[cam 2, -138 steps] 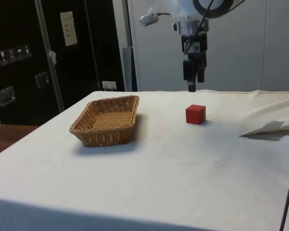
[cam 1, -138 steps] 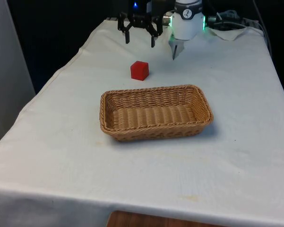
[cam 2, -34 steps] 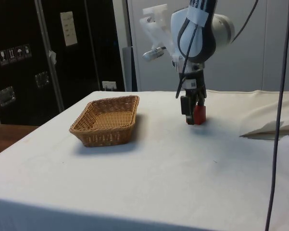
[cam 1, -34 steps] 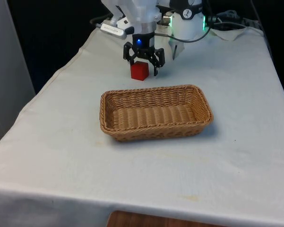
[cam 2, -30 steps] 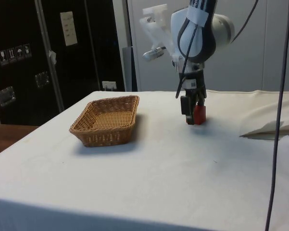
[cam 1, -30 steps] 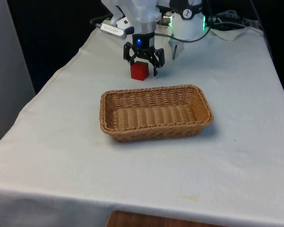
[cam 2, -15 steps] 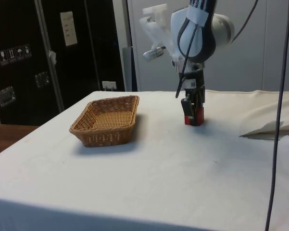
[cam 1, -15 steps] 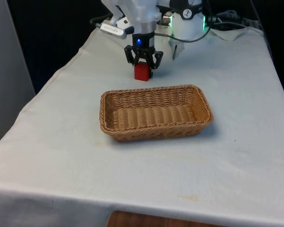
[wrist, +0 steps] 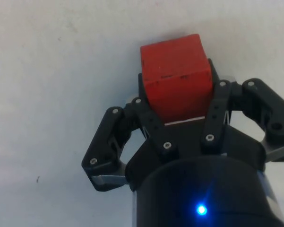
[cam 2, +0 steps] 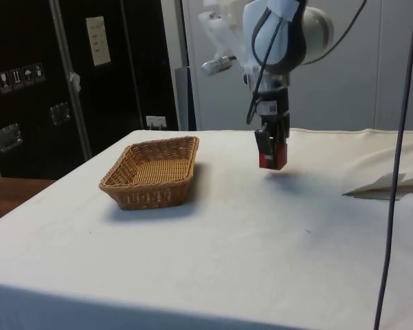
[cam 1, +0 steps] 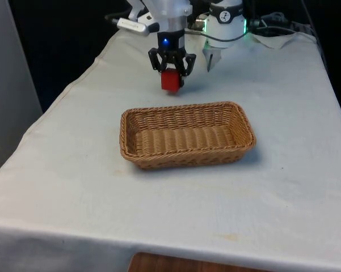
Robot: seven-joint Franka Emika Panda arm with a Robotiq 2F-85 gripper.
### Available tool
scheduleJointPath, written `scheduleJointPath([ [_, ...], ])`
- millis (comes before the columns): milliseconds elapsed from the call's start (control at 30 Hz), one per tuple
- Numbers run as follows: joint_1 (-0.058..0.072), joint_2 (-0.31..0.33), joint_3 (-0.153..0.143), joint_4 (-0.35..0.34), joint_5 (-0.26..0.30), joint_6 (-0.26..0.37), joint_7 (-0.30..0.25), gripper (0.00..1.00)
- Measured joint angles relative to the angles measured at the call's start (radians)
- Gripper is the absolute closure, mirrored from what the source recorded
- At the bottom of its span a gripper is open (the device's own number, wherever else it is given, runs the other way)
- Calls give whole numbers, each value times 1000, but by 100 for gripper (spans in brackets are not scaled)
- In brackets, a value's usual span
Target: Pick up the cube and place it into the basket.
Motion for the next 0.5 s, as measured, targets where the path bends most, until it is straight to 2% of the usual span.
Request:
scheduleJointPath([
  [500,-1,-142,-30,0,-72,-125,8,100],
])
